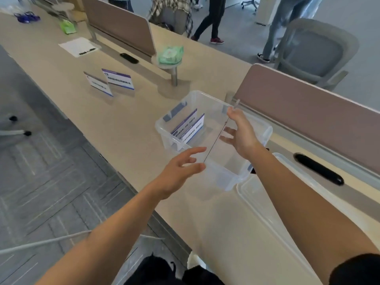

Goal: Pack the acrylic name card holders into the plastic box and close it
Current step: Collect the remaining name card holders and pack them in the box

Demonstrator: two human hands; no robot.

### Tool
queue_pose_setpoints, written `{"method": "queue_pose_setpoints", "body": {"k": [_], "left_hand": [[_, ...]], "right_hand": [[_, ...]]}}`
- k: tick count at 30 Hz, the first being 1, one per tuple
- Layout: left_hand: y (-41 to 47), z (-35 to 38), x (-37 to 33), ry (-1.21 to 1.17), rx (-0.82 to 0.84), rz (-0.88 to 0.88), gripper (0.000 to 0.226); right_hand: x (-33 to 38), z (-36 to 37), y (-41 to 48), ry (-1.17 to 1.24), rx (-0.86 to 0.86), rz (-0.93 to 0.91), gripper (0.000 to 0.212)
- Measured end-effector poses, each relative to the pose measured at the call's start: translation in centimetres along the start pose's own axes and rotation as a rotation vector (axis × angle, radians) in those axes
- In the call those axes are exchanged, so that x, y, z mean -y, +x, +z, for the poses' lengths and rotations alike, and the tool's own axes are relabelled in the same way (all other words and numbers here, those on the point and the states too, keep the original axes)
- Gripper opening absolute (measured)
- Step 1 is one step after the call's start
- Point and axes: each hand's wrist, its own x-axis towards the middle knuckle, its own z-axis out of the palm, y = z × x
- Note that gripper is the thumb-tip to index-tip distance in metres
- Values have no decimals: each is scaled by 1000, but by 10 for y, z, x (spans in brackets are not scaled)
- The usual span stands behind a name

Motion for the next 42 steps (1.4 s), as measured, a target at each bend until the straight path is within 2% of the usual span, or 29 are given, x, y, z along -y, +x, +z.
{"method": "queue_pose_setpoints", "body": {"k": [4,7,11,15,17,21,26,28,30,32,36,42], "left_hand": [[46,-33,3,-98,45,-15,49],[79,-61,3,-142,149,-2,49],[117,-101,1,-112,262,-5,58],[150,-130,-6,50,342,-23,88],[170,-144,-7,128,353,19,88],[212,-174,7,636,312,164,88],[256,-176,14,1046,193,380,65],[271,-173,18,1163,139,367,66],[277,-171,24,1157,107,240,69],[280,-170,28,1052,69,117,77],[282,-169,29,989,23,109,85],[286,-169,30,962,21,121,80]], "right_hand": [[3,10,42,-164,-22,24,83],[4,21,60,-206,-49,-9,100],[7,41,83,-140,-171,-5,91],[4,46,98,-18,-308,-7,85],[-3,39,103,39,-352,19,85],[-26,11,113,73,-388,66,85],[-64,-13,134,30,-326,117,84],[-81,-19,147,51,-281,161,89],[-98,-20,159,64,-234,215,94],[-114,-18,171,76,-213,255,94],[-133,-12,189,45,-225,305,80],[-142,-10,205,0,-244,339,80]]}}
